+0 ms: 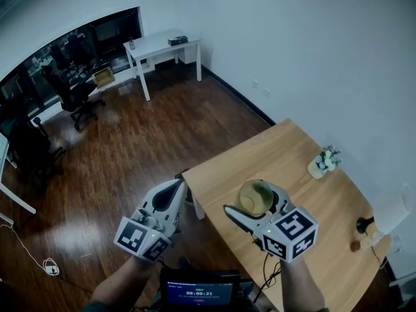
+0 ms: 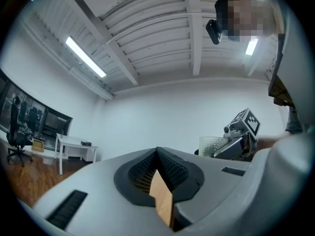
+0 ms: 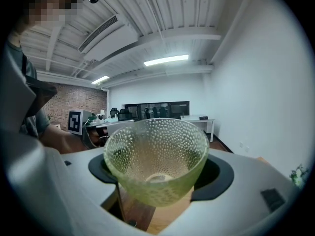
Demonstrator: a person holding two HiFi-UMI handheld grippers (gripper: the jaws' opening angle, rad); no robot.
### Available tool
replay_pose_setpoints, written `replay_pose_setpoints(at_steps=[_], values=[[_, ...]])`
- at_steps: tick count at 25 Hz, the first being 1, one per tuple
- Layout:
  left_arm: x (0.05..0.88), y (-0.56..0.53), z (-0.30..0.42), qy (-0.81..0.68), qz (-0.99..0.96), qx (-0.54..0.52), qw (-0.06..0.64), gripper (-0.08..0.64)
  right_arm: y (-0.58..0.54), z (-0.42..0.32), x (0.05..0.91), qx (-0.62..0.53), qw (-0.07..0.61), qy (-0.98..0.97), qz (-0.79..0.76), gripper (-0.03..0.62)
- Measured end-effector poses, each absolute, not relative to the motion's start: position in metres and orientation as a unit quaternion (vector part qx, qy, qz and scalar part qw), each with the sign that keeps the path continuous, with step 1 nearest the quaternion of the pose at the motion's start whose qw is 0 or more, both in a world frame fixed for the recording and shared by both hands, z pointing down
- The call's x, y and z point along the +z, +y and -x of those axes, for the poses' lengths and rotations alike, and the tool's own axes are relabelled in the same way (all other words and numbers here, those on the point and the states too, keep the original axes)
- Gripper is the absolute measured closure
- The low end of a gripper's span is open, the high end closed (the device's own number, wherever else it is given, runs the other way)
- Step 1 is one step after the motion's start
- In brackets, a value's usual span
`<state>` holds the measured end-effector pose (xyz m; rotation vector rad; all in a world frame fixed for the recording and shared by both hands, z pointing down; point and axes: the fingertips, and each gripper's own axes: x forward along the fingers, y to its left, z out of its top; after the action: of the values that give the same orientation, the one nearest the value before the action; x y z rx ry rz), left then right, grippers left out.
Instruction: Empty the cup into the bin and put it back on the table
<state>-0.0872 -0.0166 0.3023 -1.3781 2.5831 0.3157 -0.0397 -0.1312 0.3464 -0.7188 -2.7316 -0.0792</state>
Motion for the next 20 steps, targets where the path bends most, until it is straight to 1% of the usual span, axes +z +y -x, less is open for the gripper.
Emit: replay_pose_setpoints(at_steps=[6, 13, 20], values=[[0.306, 0.027, 0.128, 0.882, 0.447, 0.102, 0.107, 0.56, -0.087, 0.083, 0.353, -0.03, 0.164, -0.948, 0.27, 0.192], [0.319, 0.063, 0.168, 0.888, 0.437, 0.1, 0.098, 0.56, -0.045, 0.129, 0.362, -0.034, 0.173, -0.941, 0.289, 0.192], [0.328, 0.09, 0.209, 0.899, 0.422, 0.066, 0.101, 0.56, -0.008, 0.169, 0.367, -0.034, 0.181, -0.937, 0.298, 0.192]])
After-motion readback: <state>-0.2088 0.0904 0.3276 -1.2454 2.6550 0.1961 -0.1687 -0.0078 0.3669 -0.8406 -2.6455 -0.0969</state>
